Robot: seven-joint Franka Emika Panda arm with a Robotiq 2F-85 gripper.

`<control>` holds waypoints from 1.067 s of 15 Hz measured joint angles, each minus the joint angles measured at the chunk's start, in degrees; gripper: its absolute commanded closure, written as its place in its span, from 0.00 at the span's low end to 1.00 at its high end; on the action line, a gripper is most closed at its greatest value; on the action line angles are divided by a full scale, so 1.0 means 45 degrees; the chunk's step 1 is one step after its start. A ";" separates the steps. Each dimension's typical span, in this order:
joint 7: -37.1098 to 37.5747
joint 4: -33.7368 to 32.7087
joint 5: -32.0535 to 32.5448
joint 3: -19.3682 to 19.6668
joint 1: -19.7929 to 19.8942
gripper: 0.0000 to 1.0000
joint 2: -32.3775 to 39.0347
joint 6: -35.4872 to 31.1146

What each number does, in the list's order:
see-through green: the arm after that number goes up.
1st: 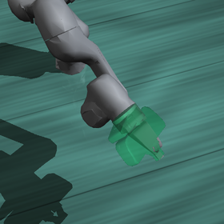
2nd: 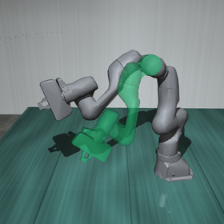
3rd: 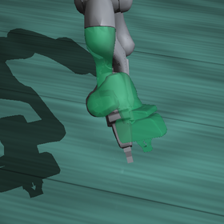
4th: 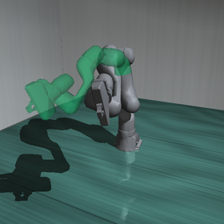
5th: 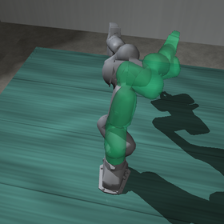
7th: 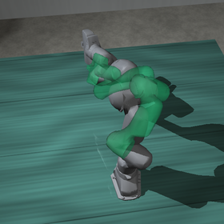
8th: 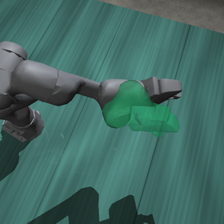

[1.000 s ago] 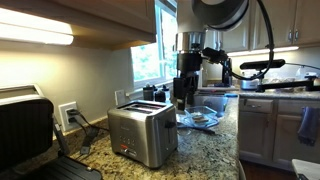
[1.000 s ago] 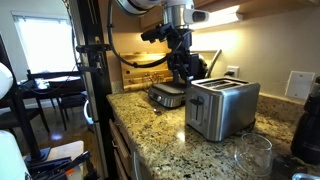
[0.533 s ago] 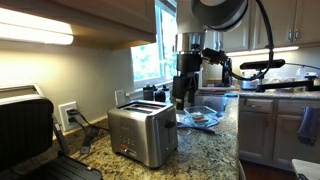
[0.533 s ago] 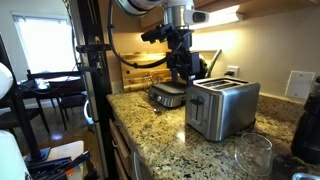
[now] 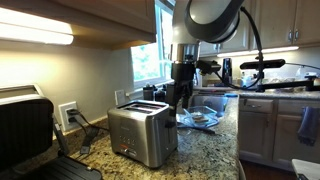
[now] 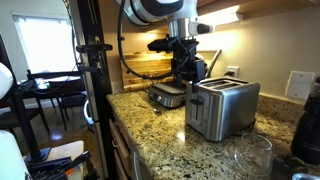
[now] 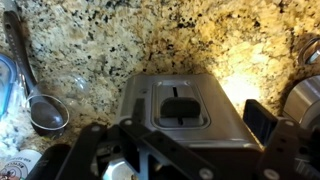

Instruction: Push down the toaster lever

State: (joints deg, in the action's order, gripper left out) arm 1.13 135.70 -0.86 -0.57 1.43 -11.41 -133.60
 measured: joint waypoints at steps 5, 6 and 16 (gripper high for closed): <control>-0.0010 -0.0325 -0.0104 -0.0083 -0.0007 0.51 0.0693 -0.0267; -0.0023 -0.0386 -0.0158 -0.0082 -0.0007 0.58 0.0793 -0.0344; -0.0189 -0.0644 -0.0739 0.0011 0.0003 1.00 0.1665 -0.0793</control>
State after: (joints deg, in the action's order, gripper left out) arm 0.27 132.80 -4.18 -0.52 1.44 -3.92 -137.17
